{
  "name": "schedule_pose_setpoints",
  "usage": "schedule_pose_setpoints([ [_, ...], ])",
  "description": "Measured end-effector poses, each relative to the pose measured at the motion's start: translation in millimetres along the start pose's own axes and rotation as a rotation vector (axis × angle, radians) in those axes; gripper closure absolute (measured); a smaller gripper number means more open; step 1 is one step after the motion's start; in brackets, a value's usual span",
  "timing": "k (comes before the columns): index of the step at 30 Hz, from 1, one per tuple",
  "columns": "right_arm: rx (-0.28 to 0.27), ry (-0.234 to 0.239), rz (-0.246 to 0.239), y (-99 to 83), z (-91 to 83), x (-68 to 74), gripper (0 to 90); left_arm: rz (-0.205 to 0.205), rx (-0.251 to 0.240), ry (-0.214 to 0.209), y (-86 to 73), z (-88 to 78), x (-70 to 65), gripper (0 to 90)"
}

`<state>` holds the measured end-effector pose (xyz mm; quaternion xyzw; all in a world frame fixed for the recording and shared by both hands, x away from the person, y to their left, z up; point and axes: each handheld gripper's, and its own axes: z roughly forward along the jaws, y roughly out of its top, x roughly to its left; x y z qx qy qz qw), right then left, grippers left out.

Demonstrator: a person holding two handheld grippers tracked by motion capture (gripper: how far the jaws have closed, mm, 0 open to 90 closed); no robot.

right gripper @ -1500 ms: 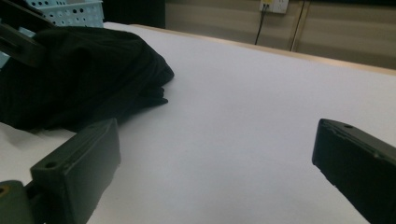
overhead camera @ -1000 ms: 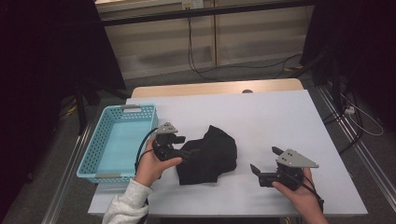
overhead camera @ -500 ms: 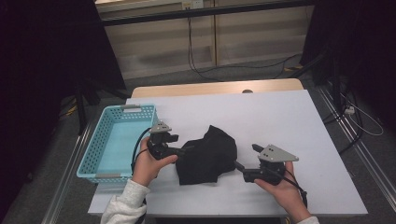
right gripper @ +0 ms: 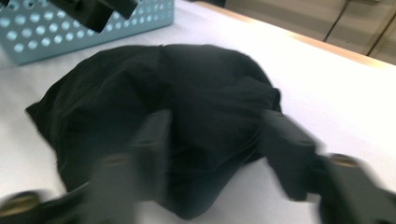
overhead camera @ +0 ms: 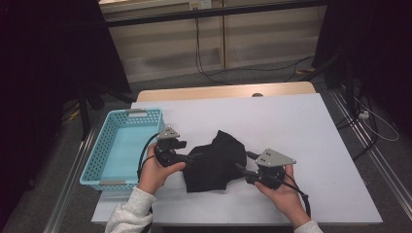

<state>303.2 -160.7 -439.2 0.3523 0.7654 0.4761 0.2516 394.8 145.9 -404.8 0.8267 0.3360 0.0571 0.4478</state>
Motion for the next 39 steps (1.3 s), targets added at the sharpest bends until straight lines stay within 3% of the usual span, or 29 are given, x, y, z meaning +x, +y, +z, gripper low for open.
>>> schedule_pose_setpoints([
  [1, 0.006, 0.010, 0.007, 0.4, -0.2, -0.1, 57.9, 0.001, 0.001, -0.001, -0.3, -0.2, -0.4, 15.5],
  [3, 0.018, 0.019, 0.016, 0.9, -1.2, -1.5, 77.6, 0.005, -0.005, 0.002, -0.3, -0.9, -0.8, 15.5],
  [6, 0.026, 0.051, 0.026, 0.8, -2.8, -4.1, 87.9, -0.003, -0.012, -0.002, -0.6, -2.0, -1.0, 15.7],
  [8, 0.036, 0.058, 0.034, -1.4, -3.2, -6.1, 89.1, 0.001, -0.012, 0.002, -0.1, -2.6, -0.2, 15.7],
  [30, 0.075, -0.044, 0.098, -16.7, -29.0, -48.9, 89.7, 0.021, -0.023, 0.012, -2.7, -5.1, -4.1, 15.6],
  [33, 0.073, -0.040, 0.099, -18.0, -31.7, -54.1, 89.3, 0.015, -0.017, 0.016, -5.5, -7.0, -3.1, 15.7],
  [37, 0.083, -0.034, 0.090, -19.9, -33.5, -56.6, 84.4, 0.012, -0.018, 0.021, -7.0, -6.9, -4.4, 15.7],
  [39, 0.071, -0.041, 0.088, -17.2, -36.6, -57.4, 75.2, 0.017, -0.016, 0.016, -7.4, -5.4, -5.7, 15.8],
])
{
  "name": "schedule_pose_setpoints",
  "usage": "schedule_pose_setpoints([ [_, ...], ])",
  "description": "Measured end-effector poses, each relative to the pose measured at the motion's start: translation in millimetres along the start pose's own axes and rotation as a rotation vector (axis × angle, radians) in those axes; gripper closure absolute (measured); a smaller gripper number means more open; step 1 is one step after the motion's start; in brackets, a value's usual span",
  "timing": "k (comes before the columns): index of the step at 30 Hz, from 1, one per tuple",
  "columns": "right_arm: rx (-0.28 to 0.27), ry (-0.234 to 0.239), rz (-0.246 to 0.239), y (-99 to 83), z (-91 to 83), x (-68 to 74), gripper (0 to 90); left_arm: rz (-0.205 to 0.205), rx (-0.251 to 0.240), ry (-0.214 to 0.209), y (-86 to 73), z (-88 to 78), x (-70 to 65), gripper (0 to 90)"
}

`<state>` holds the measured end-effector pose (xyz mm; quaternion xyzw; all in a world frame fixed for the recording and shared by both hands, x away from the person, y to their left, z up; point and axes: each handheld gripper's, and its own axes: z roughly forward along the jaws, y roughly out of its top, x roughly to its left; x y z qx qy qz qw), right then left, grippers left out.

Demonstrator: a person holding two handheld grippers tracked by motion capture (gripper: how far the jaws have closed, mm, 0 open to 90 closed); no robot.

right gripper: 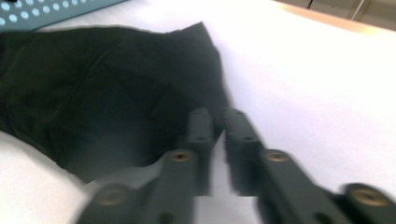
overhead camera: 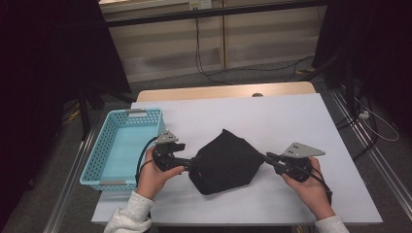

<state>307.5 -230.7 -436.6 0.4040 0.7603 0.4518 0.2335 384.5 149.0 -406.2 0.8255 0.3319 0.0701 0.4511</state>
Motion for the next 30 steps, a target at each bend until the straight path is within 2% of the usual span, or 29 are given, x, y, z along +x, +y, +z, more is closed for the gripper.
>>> schedule_pose_setpoints([
  [3, -0.036, 0.020, 0.005, 7.2, -6.7, 3.2, 69.9, 0.012, 0.009, 0.008, -0.8, 1.9, 0.2, 15.8],
  [7, -0.050, 0.068, -0.023, 16.6, -4.4, 19.8, 56.2, 0.002, 0.012, 0.014, -1.5, 2.7, 0.7, 15.9],
  [8, -0.047, 0.087, -0.038, 18.1, -2.2, 25.3, 54.5, -0.002, 0.010, 0.012, -1.5, 2.6, 0.4, 15.9],
  [10, -0.038, 0.119, -0.061, 20.0, 3.5, 36.2, 44.3, -0.001, 0.007, 0.014, -1.4, 2.2, 0.0, 16.0],
  [13, -0.018, 0.134, -0.056, 20.4, 14.5, 50.1, 29.9, -0.002, 0.007, 0.015, -1.9, 2.1, 0.0, 16.0],
  [14, -0.010, 0.136, -0.049, 19.9, 18.4, 53.1, 29.5, 0.000, 0.008, 0.016, -2.1, 2.1, 0.0, 16.1],
  [16, 0.015, 0.136, -0.067, 17.7, 25.2, 57.6, 29.7, 0.002, 0.012, 0.015, -2.5, 2.4, -0.2, 16.1],
  [19, 0.041, 0.128, -0.080, 12.2, 33.6, 60.7, 34.6, 0.008, 0.013, 0.017, -2.5, 2.4, -0.4, 16.1],
  [21, 0.052, 0.112, -0.080, 8.6, 38.7, 60.8, 34.9, 0.013, 0.017, 0.026, -2.6, 2.5, -0.5, 16.3],
  [23, 0.066, 0.110, -0.085, 6.1, 42.9, 61.2, 39.5, 0.006, 0.015, 0.023, -2.8, 2.6, -0.4, 16.2],
  [24, 0.074, 0.107, -0.089, 5.3, 44.2, 61.3, 43.4, 0.007, 0.016, 0.024, -2.7, 2.6, -0.3, 16.2],
  [30, 0.090, 0.120, -0.092, 2.2, 46.5, 57.6, 83.2, 0.001, 0.015, 0.020, -2.3, 3.5, -0.9, 16.3],
])
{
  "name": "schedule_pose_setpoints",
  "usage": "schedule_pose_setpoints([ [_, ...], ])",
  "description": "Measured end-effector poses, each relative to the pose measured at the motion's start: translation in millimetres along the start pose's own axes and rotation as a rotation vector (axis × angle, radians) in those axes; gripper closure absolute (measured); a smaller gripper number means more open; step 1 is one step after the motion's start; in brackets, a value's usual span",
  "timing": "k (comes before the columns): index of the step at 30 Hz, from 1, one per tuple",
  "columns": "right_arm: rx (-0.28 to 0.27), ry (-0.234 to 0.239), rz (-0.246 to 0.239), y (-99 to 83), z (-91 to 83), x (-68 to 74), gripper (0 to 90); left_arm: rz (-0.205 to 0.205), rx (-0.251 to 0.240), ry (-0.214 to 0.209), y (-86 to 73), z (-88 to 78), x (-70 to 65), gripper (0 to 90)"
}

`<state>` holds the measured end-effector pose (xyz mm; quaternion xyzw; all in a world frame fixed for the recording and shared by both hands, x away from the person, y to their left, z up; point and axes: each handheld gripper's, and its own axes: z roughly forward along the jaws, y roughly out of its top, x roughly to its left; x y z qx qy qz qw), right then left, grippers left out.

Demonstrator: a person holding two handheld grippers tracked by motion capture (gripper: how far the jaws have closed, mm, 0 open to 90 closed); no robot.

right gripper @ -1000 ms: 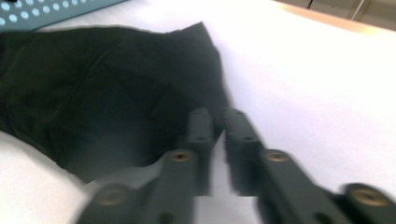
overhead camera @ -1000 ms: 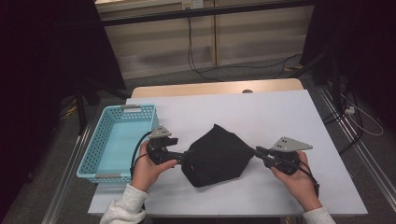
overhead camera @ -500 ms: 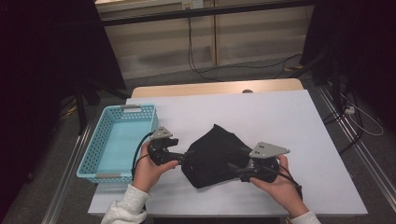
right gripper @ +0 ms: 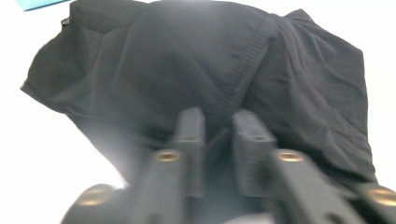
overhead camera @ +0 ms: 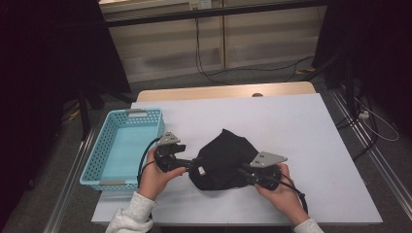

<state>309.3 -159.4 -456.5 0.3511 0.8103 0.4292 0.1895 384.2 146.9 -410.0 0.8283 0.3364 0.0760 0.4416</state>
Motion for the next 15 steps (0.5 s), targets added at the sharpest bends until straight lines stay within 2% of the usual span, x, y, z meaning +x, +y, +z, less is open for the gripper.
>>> schedule_pose_setpoints([
  [1, 0.001, -0.001, -0.002, -0.2, -1.4, -0.9, 88.8, 0.006, -0.001, 0.000, 0.3, -0.2, 0.2, 16.3],
  [3, -0.021, -0.005, 0.010, 0.1, -7.0, -5.2, 90.0, -0.001, -0.006, -0.002, 0.6, -0.8, -0.5, 16.3],
  [10, -0.056, -0.049, 0.055, -0.6, -27.8, -25.1, 90.0, 0.004, -0.001, -0.001, 0.2, -0.5, 0.4, 16.4],
  [15, -0.096, -0.094, 0.108, -4.6, -43.2, -42.5, 90.0, 0.004, -0.002, -0.003, 0.3, 0.0, 0.0, 16.4],
])
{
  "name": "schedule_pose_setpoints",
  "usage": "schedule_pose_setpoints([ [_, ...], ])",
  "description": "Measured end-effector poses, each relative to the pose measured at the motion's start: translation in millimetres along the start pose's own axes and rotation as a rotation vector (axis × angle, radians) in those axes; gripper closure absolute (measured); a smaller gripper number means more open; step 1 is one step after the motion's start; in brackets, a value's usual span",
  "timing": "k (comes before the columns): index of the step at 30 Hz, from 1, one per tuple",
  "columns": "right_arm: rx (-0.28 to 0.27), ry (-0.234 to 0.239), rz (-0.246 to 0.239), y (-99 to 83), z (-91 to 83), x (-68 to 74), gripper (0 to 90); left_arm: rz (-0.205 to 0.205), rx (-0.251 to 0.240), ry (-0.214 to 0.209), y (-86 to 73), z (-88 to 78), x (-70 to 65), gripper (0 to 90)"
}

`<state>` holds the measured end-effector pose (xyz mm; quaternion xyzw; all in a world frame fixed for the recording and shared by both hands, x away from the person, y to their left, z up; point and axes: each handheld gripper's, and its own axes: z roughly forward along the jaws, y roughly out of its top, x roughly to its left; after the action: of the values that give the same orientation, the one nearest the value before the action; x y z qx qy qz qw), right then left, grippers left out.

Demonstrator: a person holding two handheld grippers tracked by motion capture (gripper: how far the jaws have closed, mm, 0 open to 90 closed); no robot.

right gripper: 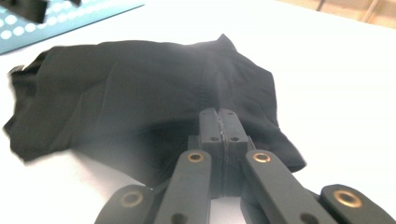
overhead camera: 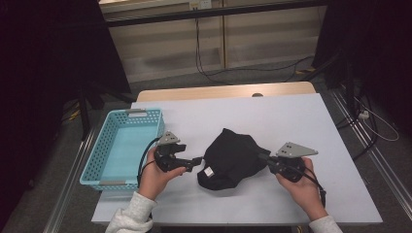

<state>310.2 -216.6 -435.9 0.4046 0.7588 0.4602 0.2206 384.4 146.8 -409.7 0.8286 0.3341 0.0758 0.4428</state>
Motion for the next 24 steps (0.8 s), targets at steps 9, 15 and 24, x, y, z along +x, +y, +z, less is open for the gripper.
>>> schedule_pose_setpoints([
  [9, -0.003, -0.061, 0.050, -8.1, -9.0, -17.4, 90.0, 0.019, 0.028, -0.022, -2.5, 11.8, -4.8, 16.6],
  [15, 0.003, -0.049, 0.031, -10.8, -6.9, -13.6, 85.7, 0.048, 0.072, -0.050, -7.9, 30.7, -10.8, 17.4],
  [24, 0.021, -0.017, -0.017, -7.9, -8.2, 9.7, 54.2, 0.102, 0.114, -0.063, -15.2, 53.2, -10.6, 25.4],
])
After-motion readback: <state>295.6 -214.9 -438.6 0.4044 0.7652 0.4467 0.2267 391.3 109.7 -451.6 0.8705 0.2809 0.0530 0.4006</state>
